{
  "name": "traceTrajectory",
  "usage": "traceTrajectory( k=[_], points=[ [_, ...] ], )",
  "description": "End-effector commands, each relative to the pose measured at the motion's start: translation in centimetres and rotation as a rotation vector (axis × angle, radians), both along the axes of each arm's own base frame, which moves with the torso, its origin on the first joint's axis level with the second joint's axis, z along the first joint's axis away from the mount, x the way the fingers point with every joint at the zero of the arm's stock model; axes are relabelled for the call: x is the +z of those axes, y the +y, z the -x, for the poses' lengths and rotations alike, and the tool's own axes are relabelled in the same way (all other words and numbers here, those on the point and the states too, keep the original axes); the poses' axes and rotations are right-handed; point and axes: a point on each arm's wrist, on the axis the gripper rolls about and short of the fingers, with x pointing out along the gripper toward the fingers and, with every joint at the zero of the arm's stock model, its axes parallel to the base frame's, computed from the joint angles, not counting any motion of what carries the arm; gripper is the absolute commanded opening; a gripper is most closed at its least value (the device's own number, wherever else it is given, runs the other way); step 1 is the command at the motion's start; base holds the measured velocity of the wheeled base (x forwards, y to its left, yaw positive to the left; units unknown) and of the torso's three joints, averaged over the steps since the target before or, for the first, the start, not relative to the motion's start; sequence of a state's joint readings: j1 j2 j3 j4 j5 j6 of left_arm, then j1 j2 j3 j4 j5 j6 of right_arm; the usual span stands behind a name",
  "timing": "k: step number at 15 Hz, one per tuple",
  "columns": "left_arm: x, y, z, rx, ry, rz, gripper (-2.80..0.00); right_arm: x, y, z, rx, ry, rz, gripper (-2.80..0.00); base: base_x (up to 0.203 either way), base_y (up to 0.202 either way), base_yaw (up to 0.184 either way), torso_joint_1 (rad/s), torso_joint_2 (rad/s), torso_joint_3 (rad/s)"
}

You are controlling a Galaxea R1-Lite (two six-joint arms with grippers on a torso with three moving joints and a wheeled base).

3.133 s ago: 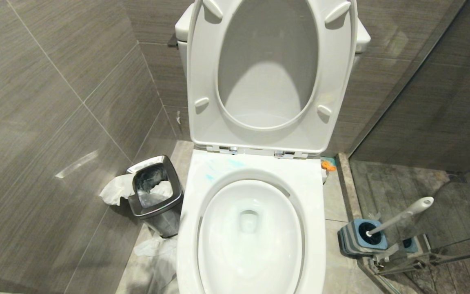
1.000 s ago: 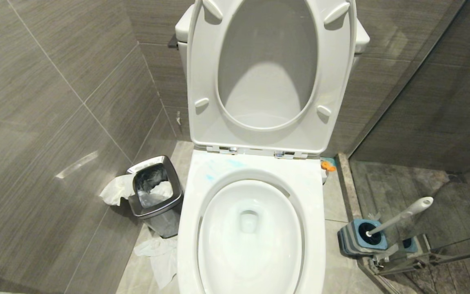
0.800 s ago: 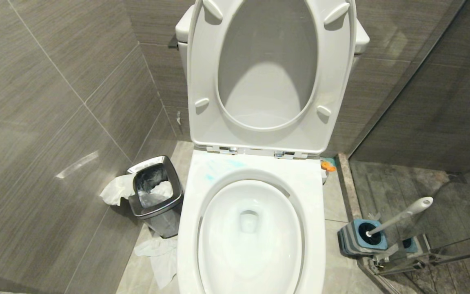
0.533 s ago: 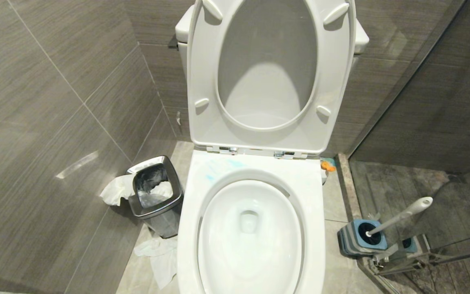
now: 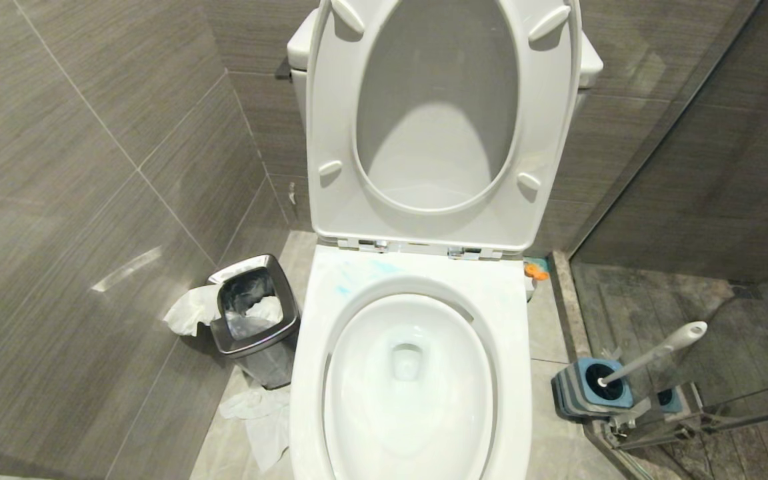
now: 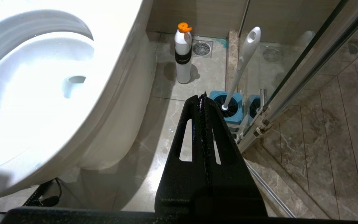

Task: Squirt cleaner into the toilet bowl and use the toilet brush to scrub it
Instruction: Pour in the cleaning agent

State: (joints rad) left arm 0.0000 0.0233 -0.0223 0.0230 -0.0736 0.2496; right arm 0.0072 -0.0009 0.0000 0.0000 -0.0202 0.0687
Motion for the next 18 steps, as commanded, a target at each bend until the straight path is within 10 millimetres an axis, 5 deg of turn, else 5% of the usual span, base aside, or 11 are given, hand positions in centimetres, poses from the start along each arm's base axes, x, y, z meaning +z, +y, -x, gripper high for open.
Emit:
traceTrajectory(
  k=[1, 7, 18],
  points=[
    [-0.28, 0.00, 0.14, 0.000, -0.007, 0.005, -2.80, 0.00, 0.00, -0.01, 0.001, 0.001, 0.000, -2.80, 0.000, 0.000, 0.000, 0.000, 0.00, 0.000],
    [-0.42, 0.13, 0.00, 0.061, -0.018, 0.140, -2.80, 0.02, 0.00, -0.01, 0.001, -0.001, 0.000, -2.80, 0.000, 0.000, 0.000, 0.000, 0.00, 0.000],
    [-0.44, 0.10, 0.00, 0.048, -0.016, 0.128, -2.80, 0.00, 0.00, -0.01, 0.001, 0.001, 0.000, -2.80, 0.000, 0.000, 0.000, 0.000, 0.00, 0.000]
  ],
)
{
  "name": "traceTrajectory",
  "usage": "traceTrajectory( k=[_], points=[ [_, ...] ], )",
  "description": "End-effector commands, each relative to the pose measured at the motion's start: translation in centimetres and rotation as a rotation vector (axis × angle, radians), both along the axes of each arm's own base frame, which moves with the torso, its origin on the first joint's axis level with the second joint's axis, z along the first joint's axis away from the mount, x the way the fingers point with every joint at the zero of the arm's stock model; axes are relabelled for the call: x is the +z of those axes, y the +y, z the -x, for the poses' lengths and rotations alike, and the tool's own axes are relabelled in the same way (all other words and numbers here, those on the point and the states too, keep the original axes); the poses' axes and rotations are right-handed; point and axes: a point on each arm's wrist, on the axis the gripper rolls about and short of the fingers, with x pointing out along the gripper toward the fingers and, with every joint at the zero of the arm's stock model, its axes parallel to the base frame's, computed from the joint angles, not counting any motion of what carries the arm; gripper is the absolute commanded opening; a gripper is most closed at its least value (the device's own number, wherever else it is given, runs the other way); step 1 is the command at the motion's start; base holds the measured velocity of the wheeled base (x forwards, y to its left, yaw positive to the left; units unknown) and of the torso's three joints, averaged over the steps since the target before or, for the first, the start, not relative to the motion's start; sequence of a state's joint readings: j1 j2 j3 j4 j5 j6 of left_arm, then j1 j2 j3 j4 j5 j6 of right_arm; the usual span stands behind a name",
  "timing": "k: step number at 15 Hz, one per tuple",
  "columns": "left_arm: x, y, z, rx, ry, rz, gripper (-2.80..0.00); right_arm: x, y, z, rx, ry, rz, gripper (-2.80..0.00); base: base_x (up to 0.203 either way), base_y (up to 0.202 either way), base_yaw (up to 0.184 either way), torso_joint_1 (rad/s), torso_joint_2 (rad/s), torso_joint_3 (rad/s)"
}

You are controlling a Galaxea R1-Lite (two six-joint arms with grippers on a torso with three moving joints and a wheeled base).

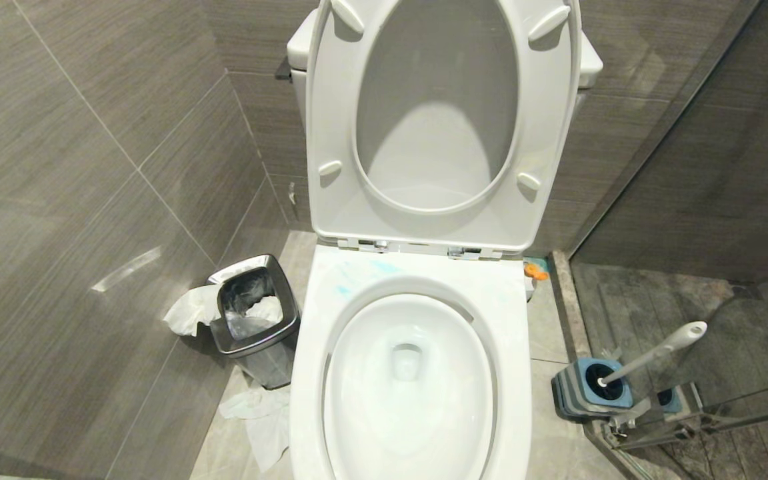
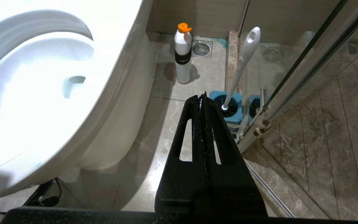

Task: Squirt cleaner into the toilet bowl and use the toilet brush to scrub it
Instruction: Pour in the cleaning agent

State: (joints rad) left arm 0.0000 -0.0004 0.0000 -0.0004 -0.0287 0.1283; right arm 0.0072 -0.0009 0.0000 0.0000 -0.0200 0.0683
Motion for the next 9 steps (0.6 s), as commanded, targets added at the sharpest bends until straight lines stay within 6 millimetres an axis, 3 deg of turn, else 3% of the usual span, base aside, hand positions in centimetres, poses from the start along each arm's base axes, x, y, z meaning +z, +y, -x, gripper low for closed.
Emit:
traceTrajectory(
  k=[1, 9],
  points=[
    [-0.02, 0.00, -0.01, 0.001, 0.004, 0.007, -2.80, 0.00, 0.00, -0.01, 0.000, 0.001, -0.001, -2.80, 0.000, 0.000, 0.000, 0.000, 0.00, 0.000],
    [-0.02, -0.01, -0.01, -0.006, 0.004, 0.016, -2.80, 0.00, 0.00, -0.01, 0.000, 0.001, -0.001, -2.80, 0.000, 0.000, 0.000, 0.000, 0.00, 0.000]
  ],
)
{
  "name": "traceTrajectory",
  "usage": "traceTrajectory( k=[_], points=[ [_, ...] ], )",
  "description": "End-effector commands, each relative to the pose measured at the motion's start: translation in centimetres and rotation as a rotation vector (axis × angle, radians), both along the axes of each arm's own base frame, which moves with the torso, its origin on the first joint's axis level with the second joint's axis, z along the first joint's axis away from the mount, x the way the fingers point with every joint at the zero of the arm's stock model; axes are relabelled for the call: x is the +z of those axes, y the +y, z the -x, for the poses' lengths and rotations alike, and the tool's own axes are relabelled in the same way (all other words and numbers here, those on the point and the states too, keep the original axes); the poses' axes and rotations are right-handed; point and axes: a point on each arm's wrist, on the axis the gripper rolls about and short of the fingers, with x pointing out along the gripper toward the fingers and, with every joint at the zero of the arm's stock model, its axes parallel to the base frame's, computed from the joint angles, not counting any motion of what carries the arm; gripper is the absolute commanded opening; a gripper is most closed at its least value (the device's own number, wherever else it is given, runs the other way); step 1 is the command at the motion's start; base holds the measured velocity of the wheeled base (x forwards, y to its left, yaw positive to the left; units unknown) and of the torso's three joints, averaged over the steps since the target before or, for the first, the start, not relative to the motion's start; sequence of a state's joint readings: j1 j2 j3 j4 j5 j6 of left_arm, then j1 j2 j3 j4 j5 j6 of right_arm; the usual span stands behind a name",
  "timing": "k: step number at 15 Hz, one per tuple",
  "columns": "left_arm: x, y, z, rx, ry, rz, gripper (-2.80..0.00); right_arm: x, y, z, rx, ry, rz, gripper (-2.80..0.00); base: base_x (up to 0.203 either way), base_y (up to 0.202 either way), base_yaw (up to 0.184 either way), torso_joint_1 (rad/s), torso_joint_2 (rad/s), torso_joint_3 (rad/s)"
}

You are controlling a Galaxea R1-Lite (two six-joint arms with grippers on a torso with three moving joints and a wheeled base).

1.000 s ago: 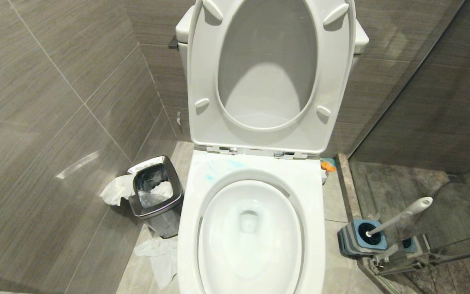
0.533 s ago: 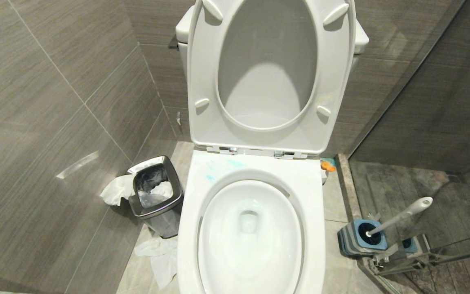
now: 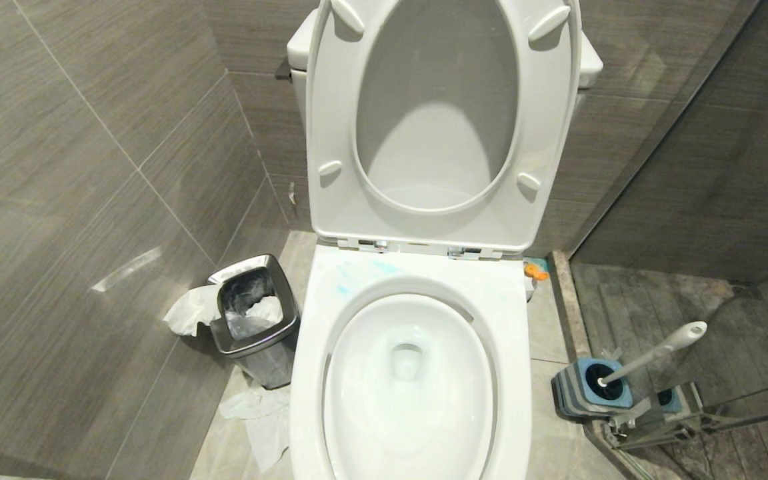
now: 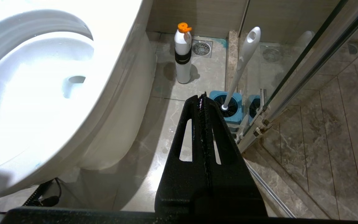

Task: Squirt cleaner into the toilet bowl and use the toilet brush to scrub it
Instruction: Pour in the cleaning agent

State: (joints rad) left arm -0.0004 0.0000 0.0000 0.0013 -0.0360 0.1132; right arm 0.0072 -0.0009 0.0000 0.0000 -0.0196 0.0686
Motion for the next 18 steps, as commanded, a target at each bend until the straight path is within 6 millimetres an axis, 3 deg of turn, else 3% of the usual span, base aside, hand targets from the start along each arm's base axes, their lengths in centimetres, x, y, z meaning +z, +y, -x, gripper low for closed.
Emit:
traceTrajectory(
  k=[1, 18],
  points=[
    [-0.01, 0.01, -0.01, 0.004, 0.003, 0.004, -2.80, 0.00, 0.00, -0.01, 0.000, 0.001, 0.000, -2.80, 0.000, 0.000, 0.000, 0.000, 0.00, 0.000],
    [0.02, 0.02, -0.01, 0.012, 0.003, 0.093, -2.80, 0.00, 0.00, -0.01, 0.000, 0.001, 0.000, -2.80, 0.000, 0.000, 0.000, 0.000, 0.00, 0.000]
  ],
)
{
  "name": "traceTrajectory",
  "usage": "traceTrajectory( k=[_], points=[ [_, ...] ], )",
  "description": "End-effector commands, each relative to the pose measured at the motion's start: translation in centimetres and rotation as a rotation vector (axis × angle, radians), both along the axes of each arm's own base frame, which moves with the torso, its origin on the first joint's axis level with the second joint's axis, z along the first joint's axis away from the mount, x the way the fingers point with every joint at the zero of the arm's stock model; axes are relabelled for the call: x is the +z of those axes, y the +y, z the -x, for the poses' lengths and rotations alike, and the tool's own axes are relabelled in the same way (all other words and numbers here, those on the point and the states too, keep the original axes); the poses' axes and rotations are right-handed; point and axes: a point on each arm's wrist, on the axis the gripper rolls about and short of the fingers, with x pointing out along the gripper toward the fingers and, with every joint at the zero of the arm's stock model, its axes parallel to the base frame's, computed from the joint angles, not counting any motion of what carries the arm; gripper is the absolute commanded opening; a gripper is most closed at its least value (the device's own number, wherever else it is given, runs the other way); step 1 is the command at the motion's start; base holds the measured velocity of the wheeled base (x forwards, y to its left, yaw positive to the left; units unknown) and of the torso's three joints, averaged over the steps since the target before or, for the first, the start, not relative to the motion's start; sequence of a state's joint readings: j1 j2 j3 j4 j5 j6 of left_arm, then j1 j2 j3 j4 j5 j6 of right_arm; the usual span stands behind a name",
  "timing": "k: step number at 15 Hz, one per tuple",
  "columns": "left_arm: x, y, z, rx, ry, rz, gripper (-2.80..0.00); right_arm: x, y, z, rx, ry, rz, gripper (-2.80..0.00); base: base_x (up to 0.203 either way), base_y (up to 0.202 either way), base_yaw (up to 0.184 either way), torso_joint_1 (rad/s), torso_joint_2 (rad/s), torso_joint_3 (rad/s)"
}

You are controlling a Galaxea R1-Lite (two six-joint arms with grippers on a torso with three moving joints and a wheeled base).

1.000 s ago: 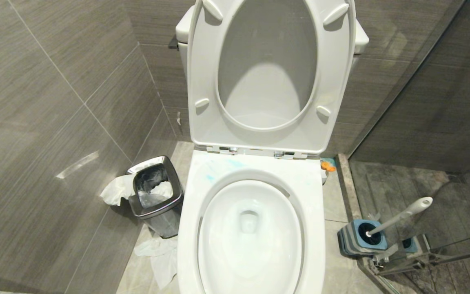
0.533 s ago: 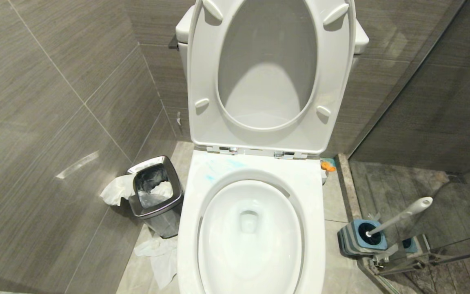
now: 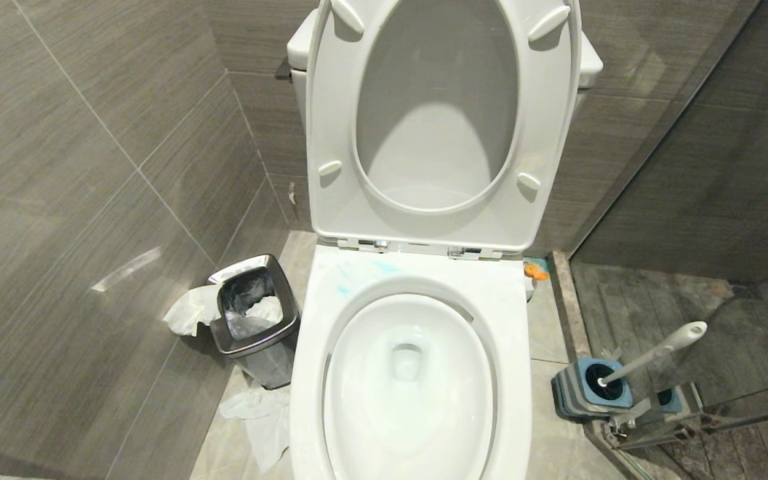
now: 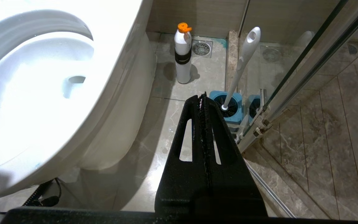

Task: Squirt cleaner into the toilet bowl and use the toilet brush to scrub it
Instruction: Pour in the cleaning agent

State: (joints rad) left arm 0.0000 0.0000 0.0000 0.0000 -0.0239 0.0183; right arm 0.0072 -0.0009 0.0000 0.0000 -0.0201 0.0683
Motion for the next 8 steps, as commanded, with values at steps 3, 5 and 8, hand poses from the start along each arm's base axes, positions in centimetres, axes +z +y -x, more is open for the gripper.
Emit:
traceTrajectory(
  k=[3, 5, 8],
  points=[
    [0.00, 0.00, -0.01, -0.001, 0.002, 0.000, -2.80, 0.00, 0.00, -0.01, 0.001, 0.001, -0.001, -2.80, 0.000, 0.000, 0.000, 0.000, 0.00, 0.000],
    [0.00, 0.00, -0.01, -0.001, 0.001, -0.002, -2.80, 0.00, 0.00, -0.01, 0.001, 0.001, -0.001, -2.80, 0.000, 0.000, 0.000, 0.000, 0.00, 0.000],
    [-0.03, 0.00, -0.02, -0.001, 0.003, 0.000, -2.80, -0.02, 0.01, -0.01, 0.004, 0.003, 0.025, -2.80, 0.000, 0.000, 0.000, 0.000, 0.00, 0.000]
  ],
)
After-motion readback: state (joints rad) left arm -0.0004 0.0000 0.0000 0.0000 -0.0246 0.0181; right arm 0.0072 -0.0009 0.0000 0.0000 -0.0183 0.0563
